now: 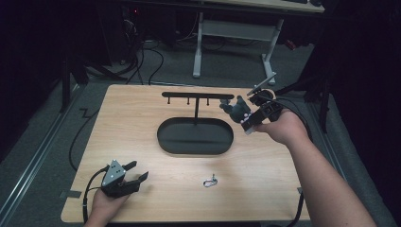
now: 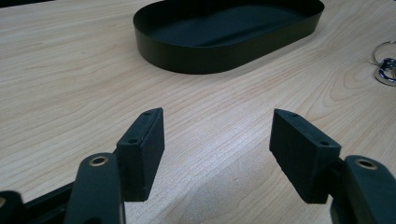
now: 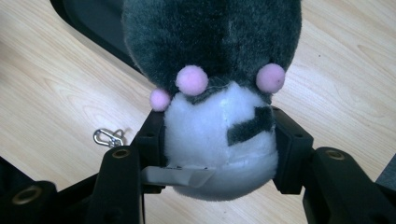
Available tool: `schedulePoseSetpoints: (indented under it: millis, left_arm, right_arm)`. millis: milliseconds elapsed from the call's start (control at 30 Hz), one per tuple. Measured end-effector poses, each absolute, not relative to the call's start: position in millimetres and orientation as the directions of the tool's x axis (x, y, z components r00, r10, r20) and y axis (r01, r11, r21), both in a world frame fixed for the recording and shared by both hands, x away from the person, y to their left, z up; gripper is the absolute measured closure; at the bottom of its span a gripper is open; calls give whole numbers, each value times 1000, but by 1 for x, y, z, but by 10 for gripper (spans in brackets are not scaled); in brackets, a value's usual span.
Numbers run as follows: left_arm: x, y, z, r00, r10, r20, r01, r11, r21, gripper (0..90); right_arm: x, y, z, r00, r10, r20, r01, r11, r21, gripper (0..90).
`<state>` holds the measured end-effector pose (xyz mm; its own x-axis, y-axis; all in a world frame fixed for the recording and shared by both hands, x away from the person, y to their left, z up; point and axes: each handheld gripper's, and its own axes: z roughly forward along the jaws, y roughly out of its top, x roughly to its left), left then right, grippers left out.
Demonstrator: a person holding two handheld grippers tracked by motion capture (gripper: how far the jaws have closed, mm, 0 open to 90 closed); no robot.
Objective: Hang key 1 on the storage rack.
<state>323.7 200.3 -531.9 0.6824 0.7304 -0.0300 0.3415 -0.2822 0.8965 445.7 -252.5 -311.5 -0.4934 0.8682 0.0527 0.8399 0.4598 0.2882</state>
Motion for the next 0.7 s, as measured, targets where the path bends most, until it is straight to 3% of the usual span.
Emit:
schedulePoseSetpoints:
  millis: [400, 700]
  left_arm:
    - [324, 200, -532, 684, 729, -30, 341, -283, 897, 362]
    - [324, 200, -532, 682, 731, -28, 340, -283, 897, 362]
  right_arm:
    - [455, -249, -305, -468, 882, 47, 841, 429, 329, 491]
    - [454, -261, -324, -433, 900, 50, 862, 398, 314, 490]
